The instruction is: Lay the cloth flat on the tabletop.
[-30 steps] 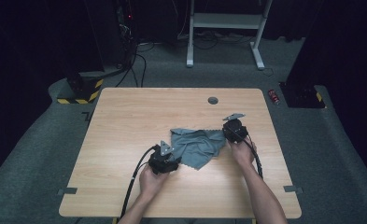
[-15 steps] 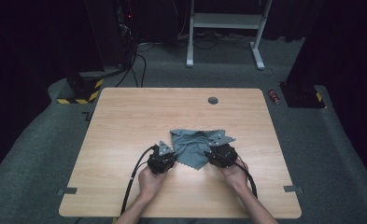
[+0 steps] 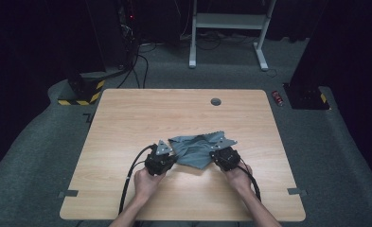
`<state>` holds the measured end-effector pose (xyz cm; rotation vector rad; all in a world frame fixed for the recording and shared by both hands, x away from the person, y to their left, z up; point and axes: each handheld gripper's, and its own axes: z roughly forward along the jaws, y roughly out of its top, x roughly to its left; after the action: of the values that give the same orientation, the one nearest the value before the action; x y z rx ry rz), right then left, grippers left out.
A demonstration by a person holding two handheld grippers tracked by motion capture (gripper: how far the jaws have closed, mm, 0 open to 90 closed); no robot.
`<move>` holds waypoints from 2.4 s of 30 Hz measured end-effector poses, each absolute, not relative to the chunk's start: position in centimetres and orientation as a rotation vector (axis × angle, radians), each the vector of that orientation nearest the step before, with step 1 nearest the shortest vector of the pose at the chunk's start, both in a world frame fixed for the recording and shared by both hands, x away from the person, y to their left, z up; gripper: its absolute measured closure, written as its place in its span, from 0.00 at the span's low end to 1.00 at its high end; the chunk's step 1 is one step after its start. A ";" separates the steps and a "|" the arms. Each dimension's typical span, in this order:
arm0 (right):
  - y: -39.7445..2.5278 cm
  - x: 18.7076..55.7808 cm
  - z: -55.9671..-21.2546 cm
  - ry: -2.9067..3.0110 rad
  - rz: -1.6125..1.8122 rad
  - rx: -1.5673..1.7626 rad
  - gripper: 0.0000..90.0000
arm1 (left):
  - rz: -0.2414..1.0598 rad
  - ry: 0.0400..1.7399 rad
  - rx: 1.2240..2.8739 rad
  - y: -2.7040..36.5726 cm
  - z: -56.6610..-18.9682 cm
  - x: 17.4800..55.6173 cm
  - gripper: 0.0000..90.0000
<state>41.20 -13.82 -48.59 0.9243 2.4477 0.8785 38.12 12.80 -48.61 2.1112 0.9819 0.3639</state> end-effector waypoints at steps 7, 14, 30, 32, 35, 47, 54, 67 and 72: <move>-12.0 42.4 -46.9 2.450 0.895 0.874 1.00 | 0.328 1.080 2.153 13.7 -50.7 38.6 0.94; -9.1 45.6 -48.4 2.487 0.814 0.932 0.99 | 0.430 1.133 2.125 13.9 -51.6 39.2 0.72; -8.7 40.9 -48.4 2.492 1.025 0.879 0.85 | 0.523 1.136 2.039 14.5 -52.6 38.6 0.47; -7.9 41.2 -49.6 2.510 1.003 0.896 0.84 | 0.522 1.137 2.039 14.5 -52.6 38.6 0.47; -7.1 41.8 -50.8 2.531 0.973 0.917 0.85 | 0.522 1.136 2.041 14.5 -52.6 38.5 0.46; -9.2 39.7 -50.9 2.588 0.887 0.850 1.00 | 0.499 1.153 2.016 15.0 -52.6 38.3 0.45; -13.1 37.1 -50.9 2.581 0.885 0.871 0.99 | 0.450 1.174 1.977 15.6 -52.6 38.4 0.47; -17.2 35.0 -50.4 2.549 0.836 0.937 0.94 | 0.338 1.123 1.951 15.7 -51.9 37.8 0.61; -16.7 35.7 -49.6 2.472 0.934 0.977 0.86 | 0.339 1.118 2.002 15.2 -51.3 38.8 0.74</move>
<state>35.71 -16.65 -49.59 0.9769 2.4717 0.9343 38.75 15.17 -51.26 2.0024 1.1184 0.3391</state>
